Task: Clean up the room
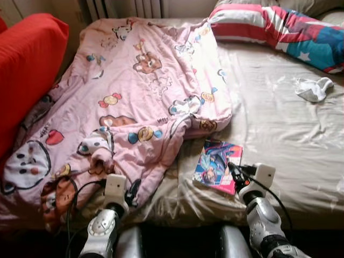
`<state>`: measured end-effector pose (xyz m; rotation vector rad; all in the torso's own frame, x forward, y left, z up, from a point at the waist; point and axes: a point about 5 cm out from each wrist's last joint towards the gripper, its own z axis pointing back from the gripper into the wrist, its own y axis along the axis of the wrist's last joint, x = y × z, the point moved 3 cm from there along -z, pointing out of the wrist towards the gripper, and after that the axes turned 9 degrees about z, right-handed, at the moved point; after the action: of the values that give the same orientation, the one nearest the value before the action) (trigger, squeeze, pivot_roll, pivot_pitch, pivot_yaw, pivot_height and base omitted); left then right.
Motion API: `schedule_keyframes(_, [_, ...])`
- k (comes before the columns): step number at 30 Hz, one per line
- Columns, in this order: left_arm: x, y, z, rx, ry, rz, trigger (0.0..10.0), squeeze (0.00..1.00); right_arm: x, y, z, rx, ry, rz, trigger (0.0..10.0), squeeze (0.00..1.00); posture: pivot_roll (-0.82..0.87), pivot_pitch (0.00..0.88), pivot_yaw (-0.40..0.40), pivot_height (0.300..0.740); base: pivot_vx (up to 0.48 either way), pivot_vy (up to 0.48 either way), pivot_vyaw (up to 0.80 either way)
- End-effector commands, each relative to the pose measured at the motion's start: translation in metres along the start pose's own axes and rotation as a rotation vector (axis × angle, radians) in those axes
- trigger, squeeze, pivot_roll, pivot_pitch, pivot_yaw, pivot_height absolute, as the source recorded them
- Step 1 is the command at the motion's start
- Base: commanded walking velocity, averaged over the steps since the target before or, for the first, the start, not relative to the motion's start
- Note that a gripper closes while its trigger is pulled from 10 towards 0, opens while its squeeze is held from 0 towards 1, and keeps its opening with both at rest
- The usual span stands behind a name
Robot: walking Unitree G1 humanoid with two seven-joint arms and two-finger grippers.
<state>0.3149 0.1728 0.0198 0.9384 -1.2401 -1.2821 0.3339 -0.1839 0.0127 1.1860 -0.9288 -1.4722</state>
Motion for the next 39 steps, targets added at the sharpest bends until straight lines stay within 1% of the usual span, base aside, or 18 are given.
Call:
schedule_keyframes(1, [-0.003, -0.002, 0.004, -0.003, 0.004, 0.003, 10.0, 0.0, 0.005, -0.008, 0.004, -0.028, -0.024, -0.035, 10.0, 0.0, 0.06, 0.235, 0.01, 0.596, 0.0, 0.0, 0.0])
schedule_keyframes(3, [-0.004, 0.001, 0.004, 0.006, 0.005, 0.0, 10.0, 0.0, 0.007, -0.012, 0.005, -0.046, -0.037, -0.07, 10.0, 0.0, 0.07, 0.244, 0.01, 0.596, 0.0, 0.0, 0.0])
schedule_keyframes(4, [-0.005, 0.003, 0.004, 0.01, 0.006, -0.002, 10.0, 0.0, 0.007, -0.014, 0.006, -0.054, -0.044, -0.101, 10.0, 0.05, 0.08, 0.25, 0.013, 0.596, 0.0, 0.0, 0.0])
schedule_keyframes(5, [-0.006, 0.005, 0.005, 0.013, 0.006, -0.004, 10.0, 0.0, 0.008, -0.016, 0.007, -0.058, -0.049, -0.123, 10.0, 0.05, 0.08, 0.251, 0.014, 0.596, 0.0, 0.0, 0.0])
schedule_keyframes(6, [-0.008, 0.006, 0.006, 0.017, 0.006, -0.008, 10.0, 0.0, 0.01, -0.019, 0.008, -0.07, -0.065, -0.139, 10.0, 0.74, 0.09, 0.256, 0.018, 0.596, 0.0, 0.0, 0.0])
schedule_keyframes(7, [-0.008, 0.006, 0.006, 0.017, 0.006, -0.008, 10.0, 0.0, 0.01, -0.019, 0.008, -0.07, -0.065, -0.139, 10.0, 0.74, 0.09, 0.256, 0.018, 0.596, 0.0, 0.0, 0.0])
schedule_keyframes(8, [-0.01, 0.006, 0.008, 0.016, 0.006, -0.014, 10.0, 0.0, 0.012, -0.021, 0.009, -0.083, -0.079, -0.129, 10.0, 1.0, 0.09, 0.263, 0.024, 0.596, 0.0, 0.0, 0.0])
schedule_keyframes(13, [-0.017, 0.003, 0.017, -0.005, 0.006, -0.031, 10.0, 0.0, 0.013, -0.032, 0.014, -0.123, -0.106, -0.148, 10.0, 1.0, 0.11, 0.279, 0.046, 0.596, 0.0, 0.0, 0.0])
schedule_keyframes(14, [-0.018, 0.002, 0.017, -0.007, 0.006, -0.032, 10.0, 0.0, 0.014, -0.033, 0.015, -0.127, -0.107, -0.148, 10.0, 0.16, 0.11, 0.279, 0.046, 0.596, 0.0, 0.0, 0.0])
schedule_keyframes(16, [-0.018, 0.002, 0.02, -0.016, 0.001, -0.041, 10.0, 0.0, 0.014, -0.035, 0.016, -0.136, -0.114, -0.136, 10.0, 0.16, 0.12, 0.286, 0.054, 0.596, 0.0, 0.0, 0.0])
schedule_keyframes(39, [-0.018, 0.002, 0.02, -0.016, 0.001, -0.041, 10.0, 0.0, 0.014, -0.035, 0.016, -0.136, -0.114, -0.136, 10.0, 0.16, 0.12, 0.286, 0.054, 0.596, 0.0, 0.0, 0.0])
